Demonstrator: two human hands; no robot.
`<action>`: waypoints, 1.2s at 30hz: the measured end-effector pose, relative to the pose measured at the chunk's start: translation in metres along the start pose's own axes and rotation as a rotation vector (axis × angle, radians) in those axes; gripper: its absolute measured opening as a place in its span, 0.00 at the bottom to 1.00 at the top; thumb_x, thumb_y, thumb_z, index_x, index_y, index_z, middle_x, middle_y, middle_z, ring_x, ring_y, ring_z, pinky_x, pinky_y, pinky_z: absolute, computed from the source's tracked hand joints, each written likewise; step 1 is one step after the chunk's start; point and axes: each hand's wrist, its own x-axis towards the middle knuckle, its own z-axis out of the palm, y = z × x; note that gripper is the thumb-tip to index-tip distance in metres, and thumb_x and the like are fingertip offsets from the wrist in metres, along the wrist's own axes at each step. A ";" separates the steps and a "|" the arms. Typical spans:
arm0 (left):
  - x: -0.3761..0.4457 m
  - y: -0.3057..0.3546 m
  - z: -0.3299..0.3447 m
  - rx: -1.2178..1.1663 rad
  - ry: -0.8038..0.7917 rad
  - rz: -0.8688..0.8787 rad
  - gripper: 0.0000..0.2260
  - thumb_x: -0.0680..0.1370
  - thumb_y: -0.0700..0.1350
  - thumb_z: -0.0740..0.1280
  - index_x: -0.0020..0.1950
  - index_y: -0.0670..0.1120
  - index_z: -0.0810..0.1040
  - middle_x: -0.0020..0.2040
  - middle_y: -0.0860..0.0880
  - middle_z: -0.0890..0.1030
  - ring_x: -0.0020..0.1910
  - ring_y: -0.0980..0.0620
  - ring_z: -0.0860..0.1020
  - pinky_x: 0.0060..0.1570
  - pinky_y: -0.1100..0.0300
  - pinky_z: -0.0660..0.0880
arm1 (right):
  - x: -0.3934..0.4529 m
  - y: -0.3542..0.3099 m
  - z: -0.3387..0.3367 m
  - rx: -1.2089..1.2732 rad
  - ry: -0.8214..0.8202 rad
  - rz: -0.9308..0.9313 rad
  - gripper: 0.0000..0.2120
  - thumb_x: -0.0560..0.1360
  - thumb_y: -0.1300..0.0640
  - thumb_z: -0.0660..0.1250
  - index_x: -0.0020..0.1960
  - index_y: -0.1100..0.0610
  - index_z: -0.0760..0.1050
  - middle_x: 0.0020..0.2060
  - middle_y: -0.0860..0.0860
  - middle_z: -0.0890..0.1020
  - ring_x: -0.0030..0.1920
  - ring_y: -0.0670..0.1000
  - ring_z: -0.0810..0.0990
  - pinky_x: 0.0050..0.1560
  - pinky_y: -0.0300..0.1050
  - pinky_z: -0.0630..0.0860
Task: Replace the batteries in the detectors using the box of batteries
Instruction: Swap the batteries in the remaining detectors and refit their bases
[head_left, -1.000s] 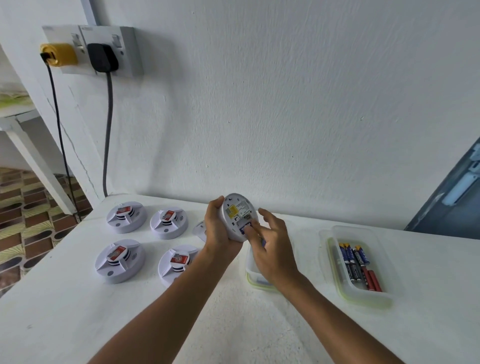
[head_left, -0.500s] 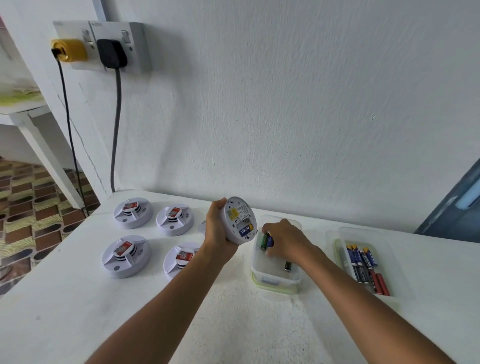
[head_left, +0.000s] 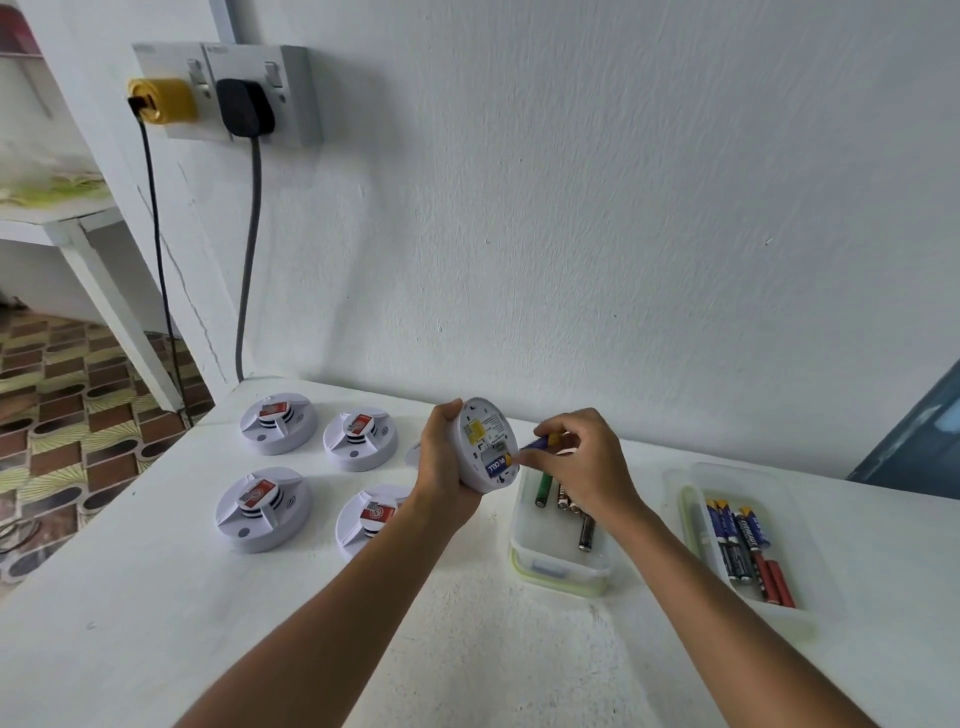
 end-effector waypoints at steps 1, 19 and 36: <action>-0.002 0.000 0.003 -0.007 -0.003 -0.011 0.16 0.78 0.54 0.60 0.57 0.43 0.76 0.49 0.40 0.77 0.52 0.40 0.76 0.57 0.43 0.73 | -0.001 -0.005 0.001 0.031 0.009 -0.022 0.17 0.61 0.58 0.82 0.47 0.59 0.82 0.45 0.50 0.75 0.41 0.47 0.80 0.44 0.34 0.76; -0.012 0.006 0.014 -0.006 -0.046 -0.068 0.18 0.76 0.55 0.61 0.54 0.41 0.75 0.43 0.43 0.77 0.42 0.46 0.77 0.42 0.53 0.75 | -0.018 -0.026 0.013 0.083 -0.121 -0.292 0.08 0.72 0.66 0.71 0.51 0.61 0.84 0.46 0.54 0.81 0.47 0.44 0.80 0.46 0.31 0.76; -0.021 0.008 0.021 -0.004 -0.159 -0.076 0.23 0.68 0.55 0.63 0.55 0.41 0.79 0.53 0.38 0.79 0.55 0.39 0.75 0.61 0.42 0.70 | -0.014 -0.031 0.005 0.468 -0.196 0.398 0.36 0.62 0.52 0.81 0.66 0.46 0.70 0.55 0.49 0.80 0.55 0.51 0.79 0.44 0.42 0.75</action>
